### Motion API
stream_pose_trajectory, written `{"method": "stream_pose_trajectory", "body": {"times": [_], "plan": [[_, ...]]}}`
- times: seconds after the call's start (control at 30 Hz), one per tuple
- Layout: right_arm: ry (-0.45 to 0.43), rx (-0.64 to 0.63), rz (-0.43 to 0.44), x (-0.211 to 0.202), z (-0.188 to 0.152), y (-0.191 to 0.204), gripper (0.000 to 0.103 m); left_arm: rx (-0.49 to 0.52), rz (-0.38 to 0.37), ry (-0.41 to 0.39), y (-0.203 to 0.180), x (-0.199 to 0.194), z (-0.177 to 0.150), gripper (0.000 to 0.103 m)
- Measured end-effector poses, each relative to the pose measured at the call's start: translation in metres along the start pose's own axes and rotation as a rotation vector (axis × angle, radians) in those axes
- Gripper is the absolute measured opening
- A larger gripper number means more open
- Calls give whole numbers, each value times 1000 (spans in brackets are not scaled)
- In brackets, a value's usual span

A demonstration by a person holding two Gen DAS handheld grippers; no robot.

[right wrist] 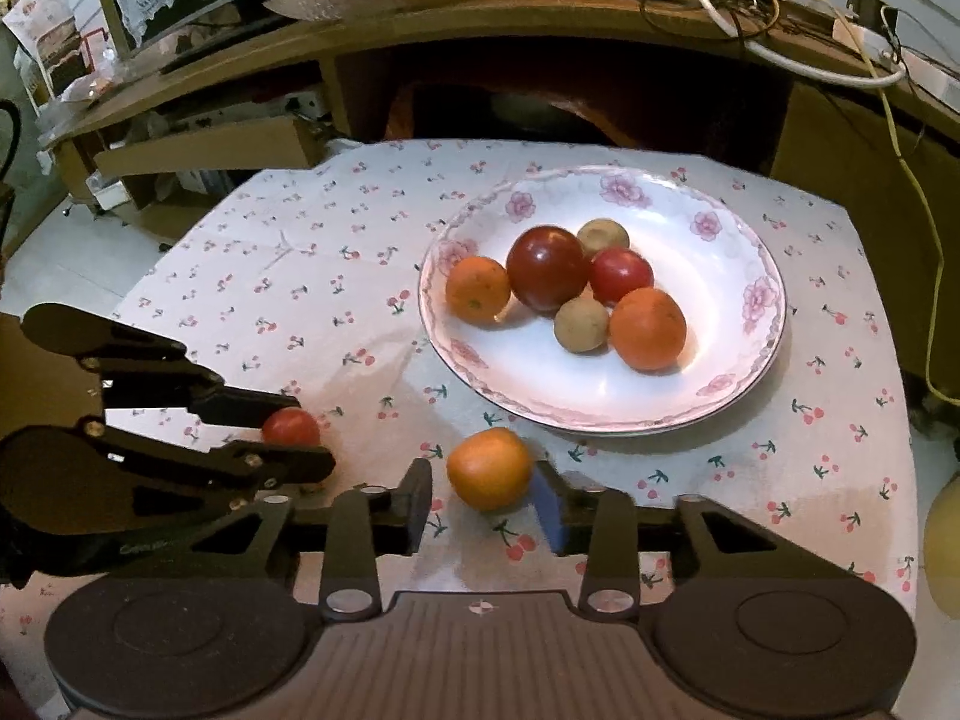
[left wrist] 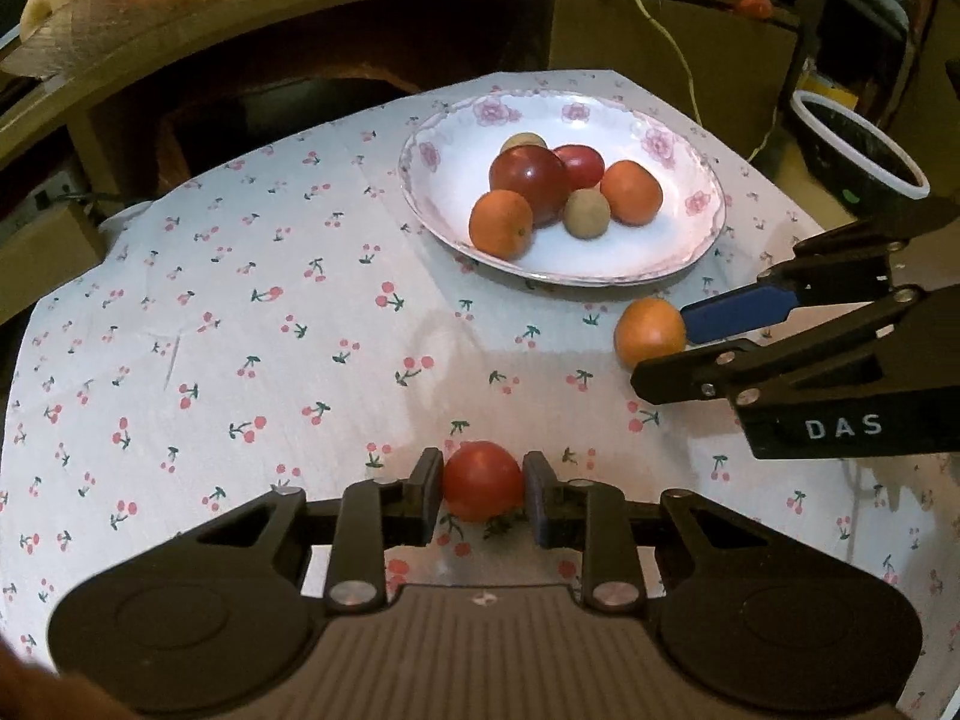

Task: Organize fruits
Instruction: 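Close the left tool on the red tomato while the right tool grasps the orange mandarin, then carry the tomato and mandarin onto the white plate with both tools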

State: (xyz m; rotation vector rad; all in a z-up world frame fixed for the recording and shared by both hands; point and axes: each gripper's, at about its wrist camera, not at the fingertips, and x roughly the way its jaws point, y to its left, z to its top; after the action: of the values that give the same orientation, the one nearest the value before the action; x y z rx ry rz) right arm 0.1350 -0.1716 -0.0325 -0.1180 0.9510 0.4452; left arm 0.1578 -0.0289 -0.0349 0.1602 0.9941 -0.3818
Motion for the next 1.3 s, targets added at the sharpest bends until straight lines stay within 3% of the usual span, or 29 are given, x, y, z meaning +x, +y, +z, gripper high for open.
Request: {"method": "stream_pose_trajectory", "body": {"times": [0.17, 0.3, 0.4, 0.47, 0.93, 1.3], "plan": [[7, 6, -11, 6, -1, -2, 41, -10, 1, -3, 3, 2, 0, 47], [2, 28, -2, 7, -1, -6, 41, 5, 0, -3, 0, 1, -3, 51], [-2, 25, -3, 6, -2, -6, 40, -8, -3, -3, 0, 1, -3, 48], [1, 22, -3, 6, -2, -5, 34, -18, -12, 2, 0, -1, -2, 33], [-52, 24, 18, -17, 7, -2, 34, -29, -19, -58, -2, -15, 16, 33], [-118, 42, -11, -28, 21, -13, 34, -26, -20, -144, -12, -19, 55, 33]]}}
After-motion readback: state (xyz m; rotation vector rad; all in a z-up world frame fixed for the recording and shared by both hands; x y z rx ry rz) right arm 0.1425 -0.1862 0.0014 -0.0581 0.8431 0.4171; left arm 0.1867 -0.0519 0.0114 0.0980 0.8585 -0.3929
